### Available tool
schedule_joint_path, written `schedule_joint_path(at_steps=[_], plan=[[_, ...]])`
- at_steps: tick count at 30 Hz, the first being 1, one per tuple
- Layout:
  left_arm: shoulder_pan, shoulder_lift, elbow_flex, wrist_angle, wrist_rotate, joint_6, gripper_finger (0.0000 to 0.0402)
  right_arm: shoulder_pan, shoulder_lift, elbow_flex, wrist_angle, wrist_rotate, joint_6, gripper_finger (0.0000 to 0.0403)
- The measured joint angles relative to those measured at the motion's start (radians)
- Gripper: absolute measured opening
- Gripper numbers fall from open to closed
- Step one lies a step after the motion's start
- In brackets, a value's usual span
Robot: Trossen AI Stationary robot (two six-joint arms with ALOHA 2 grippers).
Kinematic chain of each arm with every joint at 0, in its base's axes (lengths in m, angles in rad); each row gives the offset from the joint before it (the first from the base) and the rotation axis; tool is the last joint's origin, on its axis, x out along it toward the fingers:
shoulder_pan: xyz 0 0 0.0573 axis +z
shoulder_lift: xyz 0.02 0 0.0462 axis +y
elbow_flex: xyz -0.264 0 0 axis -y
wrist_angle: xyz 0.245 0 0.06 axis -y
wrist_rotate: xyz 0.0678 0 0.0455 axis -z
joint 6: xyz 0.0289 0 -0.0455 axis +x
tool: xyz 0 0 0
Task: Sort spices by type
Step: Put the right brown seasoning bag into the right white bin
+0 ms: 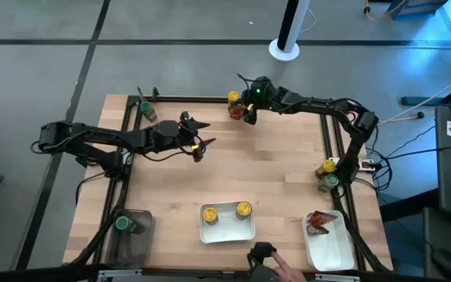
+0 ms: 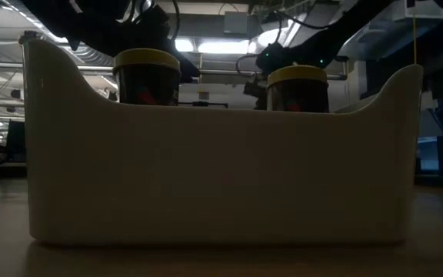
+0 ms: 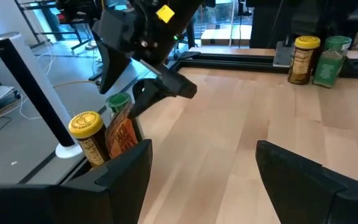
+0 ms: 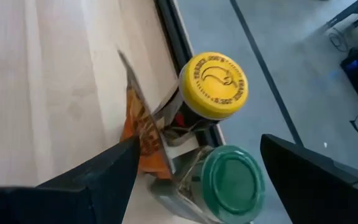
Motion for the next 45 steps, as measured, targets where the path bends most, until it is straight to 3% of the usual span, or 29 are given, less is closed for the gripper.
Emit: schedule_joint_path(at_steps=[8, 17, 45], plan=[[0.011, 0.0, 0.0, 0.001, 0.0, 0.0, 0.0272, 0.0, 0.006, 0.0, 0.003, -0.078, -0.002, 0.033], [0.011, 0.0, 0.001, 0.002, 0.0, -0.007, 0.0272, 0.003, 0.069, 0.002, 0.06, -0.058, -0.002, 0.033], [0.011, 0.001, 0.001, 0.009, 0.0, 0.0, 0.0272, 0.05, 0.067, 0.0, -0.005, -0.077, -0.001, 0.033]])
